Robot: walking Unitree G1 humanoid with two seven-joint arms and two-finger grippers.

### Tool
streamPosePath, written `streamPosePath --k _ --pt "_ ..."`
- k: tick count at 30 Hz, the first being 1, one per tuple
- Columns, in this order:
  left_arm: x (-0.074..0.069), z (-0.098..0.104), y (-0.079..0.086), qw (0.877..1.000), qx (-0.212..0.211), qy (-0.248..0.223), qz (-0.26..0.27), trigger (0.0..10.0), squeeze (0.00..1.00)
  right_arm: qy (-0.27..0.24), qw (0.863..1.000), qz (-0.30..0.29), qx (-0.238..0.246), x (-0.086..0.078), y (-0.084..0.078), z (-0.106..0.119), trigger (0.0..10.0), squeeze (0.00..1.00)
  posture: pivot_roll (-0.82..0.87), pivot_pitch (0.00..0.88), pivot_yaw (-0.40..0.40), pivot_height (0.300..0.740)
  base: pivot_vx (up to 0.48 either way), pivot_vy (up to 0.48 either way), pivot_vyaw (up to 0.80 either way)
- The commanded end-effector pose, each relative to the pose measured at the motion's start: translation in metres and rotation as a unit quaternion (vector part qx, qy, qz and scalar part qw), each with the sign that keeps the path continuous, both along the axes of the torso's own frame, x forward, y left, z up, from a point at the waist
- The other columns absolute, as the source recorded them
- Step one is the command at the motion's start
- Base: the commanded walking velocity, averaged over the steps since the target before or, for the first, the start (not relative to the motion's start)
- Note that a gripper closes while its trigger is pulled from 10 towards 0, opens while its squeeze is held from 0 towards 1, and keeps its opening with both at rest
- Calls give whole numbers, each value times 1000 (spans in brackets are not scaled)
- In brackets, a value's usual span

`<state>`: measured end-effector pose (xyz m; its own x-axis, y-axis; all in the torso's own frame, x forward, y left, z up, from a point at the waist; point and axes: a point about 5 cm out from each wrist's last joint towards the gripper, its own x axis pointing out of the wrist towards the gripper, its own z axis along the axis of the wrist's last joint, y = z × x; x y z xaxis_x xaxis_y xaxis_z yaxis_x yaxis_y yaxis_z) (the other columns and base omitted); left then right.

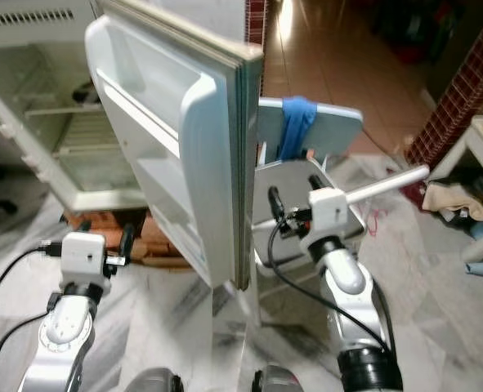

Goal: Restocking fridge

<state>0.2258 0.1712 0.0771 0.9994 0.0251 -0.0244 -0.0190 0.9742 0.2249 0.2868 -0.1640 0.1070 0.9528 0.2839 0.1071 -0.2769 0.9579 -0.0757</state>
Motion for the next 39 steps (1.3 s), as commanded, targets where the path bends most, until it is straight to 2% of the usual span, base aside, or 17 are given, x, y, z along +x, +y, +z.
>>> streamPosePath --k 1,7,11,21,25,28,29,30,31,32,34,35,37,39 --pt "-5 -5 7 1000 4 14 17 10000 0 -12 1000 13 11 8 11 6 10000 0 81 111 8 740 0 0 800" --pt "-7 -5 7 1000 -2 19 24 10000 0 -14 1000 9 25 17 16 12 10000 0 97 122 4 740 0 0 760" --pt "-8 -6 8 999 -2 25 25 10000 0 -17 1000 -11 15 24 18 12 10000 0 103 125 4 740 0 0 463" --pt "-9 -8 7 999 0 34 19 10000 0 -8 999 -10 53 35 27 18 10000 0 103 118 5 740 0 0 0" --pt "-8 -8 5 999 2 36 12 10000 0 7 997 -6 77 45 35 20 10000 0 102 117 9 740 0 0 0" --pt "-8 -8 4 999 1 35 8 10000 0 10 990 76 116 46 54 31 10000 0 109 117 9 740 0 0 0" --pt "-8 -8 4 999 0 36 9 10000 0 36 970 167 175 37 68 37 10000 0 110 117 6 740 0 0 0" --pt "-8 -8 5 999 0 36 9 10000 0 50 950 224 211 30 76 41 10000 0 110 117 6 740 0 0 0" --pt "-9 -8 5 999 -1 37 9 10000 0 65 915 321 238 14 84 46 10000 0 109 117 5 740 0 0 0" --pt "-9 -8 5 999 -1 37 9 10000 0 65 915 321 238 14 84 46 10000 0 109 117 5 740 0 0 0" --pt "-9 -8 5 999 0 38 7 10000 0 81 897 370 226 1 82 42 10000 0 106 118 4 740 0 0 0" --pt "-9 -8 4 999 0 38 6 10000 0 101 902 362 213 -1 76 30 10000 0 106 118 3 740 0 0 0" --pt "-8 -8 5 999 0 38 6 10000 0 111 909 344 206 -1 70 22 10000 0 105 118 3 740 0 0 0" --pt "-8 -7 5 999 1 35 6 10000 0 120 927 299 191 3 61 9 10000 0 103 119 5 740 0 0 0"
